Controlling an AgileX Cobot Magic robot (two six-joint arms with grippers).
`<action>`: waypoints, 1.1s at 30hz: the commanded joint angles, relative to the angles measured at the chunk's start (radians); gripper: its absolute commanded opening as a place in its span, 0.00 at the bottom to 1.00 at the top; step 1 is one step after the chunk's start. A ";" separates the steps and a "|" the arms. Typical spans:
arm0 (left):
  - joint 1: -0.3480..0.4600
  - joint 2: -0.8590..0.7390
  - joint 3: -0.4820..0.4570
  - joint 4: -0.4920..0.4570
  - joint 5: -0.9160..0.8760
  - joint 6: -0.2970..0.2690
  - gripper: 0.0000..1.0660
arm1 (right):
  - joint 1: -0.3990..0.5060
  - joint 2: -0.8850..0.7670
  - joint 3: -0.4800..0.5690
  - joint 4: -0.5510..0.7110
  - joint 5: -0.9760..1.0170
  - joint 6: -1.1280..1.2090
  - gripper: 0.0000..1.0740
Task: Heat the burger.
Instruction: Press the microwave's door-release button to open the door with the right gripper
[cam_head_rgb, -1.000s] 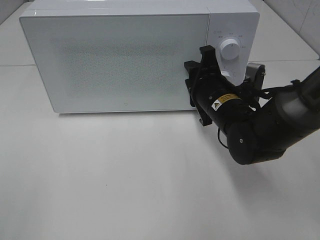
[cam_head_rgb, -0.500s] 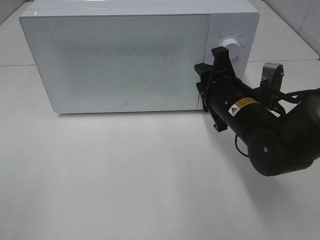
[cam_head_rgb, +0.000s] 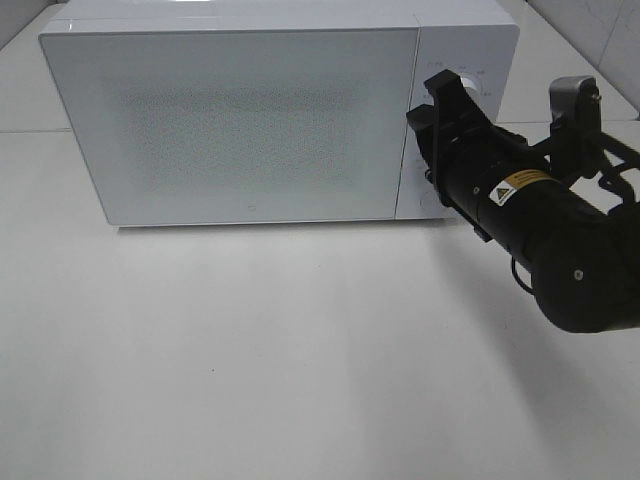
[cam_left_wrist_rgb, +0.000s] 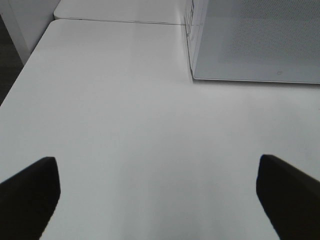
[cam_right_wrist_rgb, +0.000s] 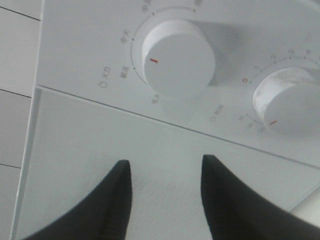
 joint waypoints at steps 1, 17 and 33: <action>0.005 -0.013 0.000 0.003 -0.001 -0.003 0.94 | -0.005 -0.039 -0.002 0.027 0.054 -0.146 0.37; 0.005 -0.013 0.000 0.003 -0.001 -0.003 0.94 | -0.005 -0.201 -0.004 0.148 0.343 -0.848 0.45; 0.005 -0.013 0.000 0.003 -0.001 -0.003 0.94 | -0.106 -0.402 -0.004 0.153 0.784 -1.197 0.64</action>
